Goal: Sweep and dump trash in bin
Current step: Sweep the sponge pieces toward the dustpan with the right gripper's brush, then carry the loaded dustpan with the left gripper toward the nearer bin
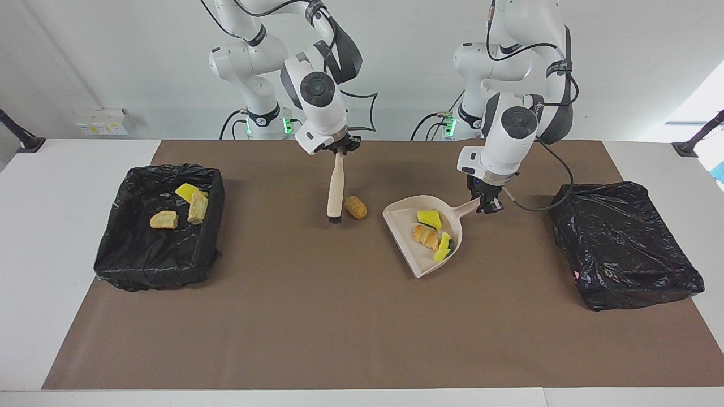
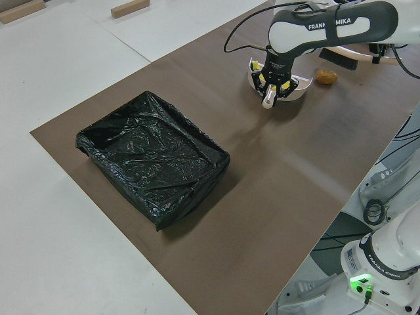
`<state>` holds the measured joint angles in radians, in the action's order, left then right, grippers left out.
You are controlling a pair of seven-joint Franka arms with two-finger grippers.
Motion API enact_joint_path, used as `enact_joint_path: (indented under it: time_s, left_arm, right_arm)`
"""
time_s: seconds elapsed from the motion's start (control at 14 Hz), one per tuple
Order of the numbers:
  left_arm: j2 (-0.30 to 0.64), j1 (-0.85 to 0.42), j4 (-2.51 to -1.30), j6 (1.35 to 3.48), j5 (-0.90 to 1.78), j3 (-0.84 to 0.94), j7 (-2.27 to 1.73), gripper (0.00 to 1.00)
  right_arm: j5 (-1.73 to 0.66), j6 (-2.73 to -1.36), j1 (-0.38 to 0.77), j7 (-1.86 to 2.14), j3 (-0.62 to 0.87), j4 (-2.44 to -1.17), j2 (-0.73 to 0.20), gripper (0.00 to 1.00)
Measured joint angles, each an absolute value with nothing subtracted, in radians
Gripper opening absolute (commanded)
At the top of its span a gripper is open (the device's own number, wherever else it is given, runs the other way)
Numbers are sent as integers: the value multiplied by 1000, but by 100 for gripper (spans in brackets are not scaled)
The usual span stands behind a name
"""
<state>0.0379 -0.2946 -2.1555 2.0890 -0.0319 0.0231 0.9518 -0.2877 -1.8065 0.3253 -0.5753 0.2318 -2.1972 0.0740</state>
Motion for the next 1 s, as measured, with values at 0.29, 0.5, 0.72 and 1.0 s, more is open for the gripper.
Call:
enact_joint_path:
  time_s: [0.29, 0.5, 0.72, 1.0]
  left_arm:
    - [31, -312, -2185, 2088, -34, 31, 1002, 0]
    - [5, -340, -2235, 2088, -34, 35, 1002, 0]
    - [-6, -359, -2260, 2089, -34, 36, 1002, 0]
    - [-8, -360, -2260, 2089, -34, 35, 995, 0]
  right_arm:
    - [-288, -1924, 346, -579, 235, -2369, 173, 0]
    - [-288, -2063, 389, -592, 237, -2384, 107, 0]
    - [-288, -2088, 422, -592, 238, -2304, 17, 0]
    - [-345, -2096, 439, -496, 258, -2139, -102, 0]
